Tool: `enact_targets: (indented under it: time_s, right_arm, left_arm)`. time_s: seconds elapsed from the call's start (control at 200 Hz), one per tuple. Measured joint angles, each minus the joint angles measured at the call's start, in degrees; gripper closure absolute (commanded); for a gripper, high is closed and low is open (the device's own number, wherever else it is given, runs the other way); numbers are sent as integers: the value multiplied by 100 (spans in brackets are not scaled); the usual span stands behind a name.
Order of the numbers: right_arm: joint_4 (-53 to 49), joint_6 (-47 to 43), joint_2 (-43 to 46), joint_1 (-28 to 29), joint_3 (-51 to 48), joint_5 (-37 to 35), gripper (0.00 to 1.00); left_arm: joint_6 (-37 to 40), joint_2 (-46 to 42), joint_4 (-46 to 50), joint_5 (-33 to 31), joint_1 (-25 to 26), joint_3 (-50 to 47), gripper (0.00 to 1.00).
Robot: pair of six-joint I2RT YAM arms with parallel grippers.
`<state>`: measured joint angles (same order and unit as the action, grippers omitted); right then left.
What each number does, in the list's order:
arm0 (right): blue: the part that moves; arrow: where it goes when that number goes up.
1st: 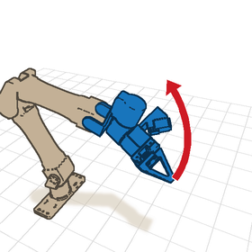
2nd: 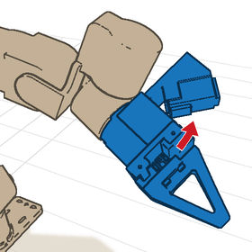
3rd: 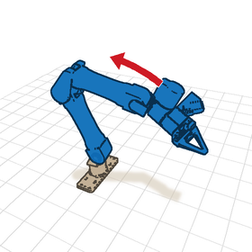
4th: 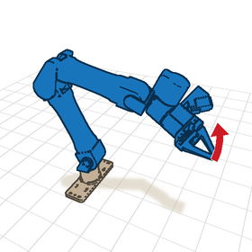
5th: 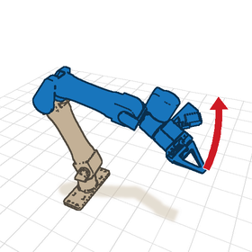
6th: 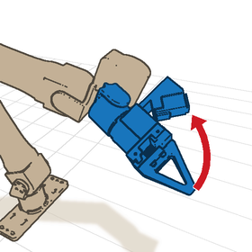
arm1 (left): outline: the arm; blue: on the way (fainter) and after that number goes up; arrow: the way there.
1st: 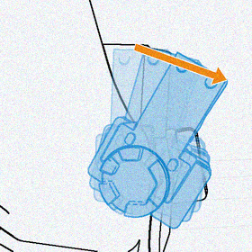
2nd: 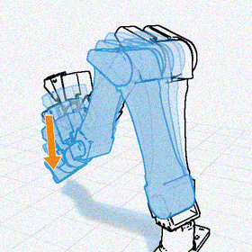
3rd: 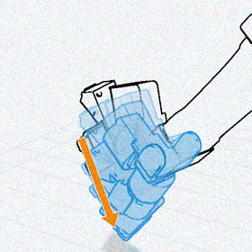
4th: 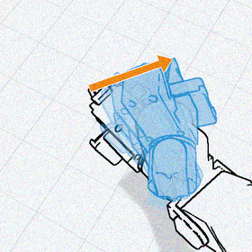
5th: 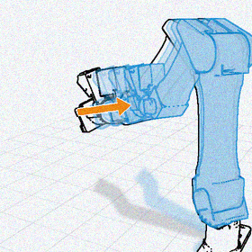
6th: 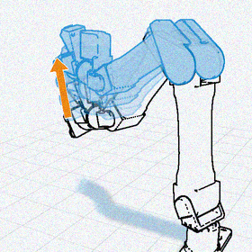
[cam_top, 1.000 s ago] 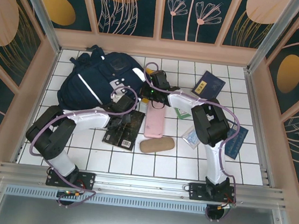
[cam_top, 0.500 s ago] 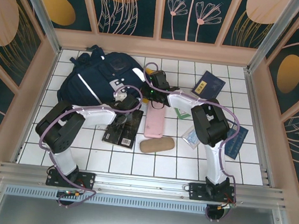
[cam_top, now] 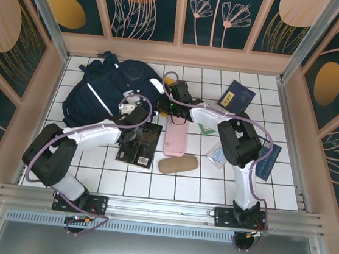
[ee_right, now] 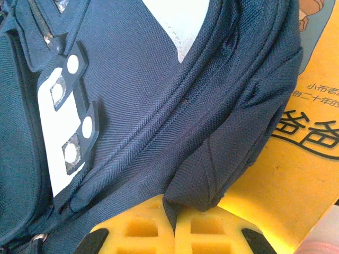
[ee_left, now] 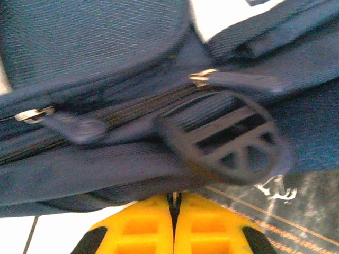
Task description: Pack the student bag
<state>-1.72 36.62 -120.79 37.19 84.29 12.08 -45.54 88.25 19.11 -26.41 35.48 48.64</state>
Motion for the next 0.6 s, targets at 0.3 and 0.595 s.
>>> enact_targets:
  time_s: [0.3, 0.595]
  right_arm:
    - [15, -24, 55, -251, -120, 92, 100]
    - [-221, -197, 52, -619, 66, 129, 83]
  left_arm:
    - [-151, -1237, 468, 177, -765, -1025, 100]
    - [50, -1991, 632, 702, -914, -1248, 100]
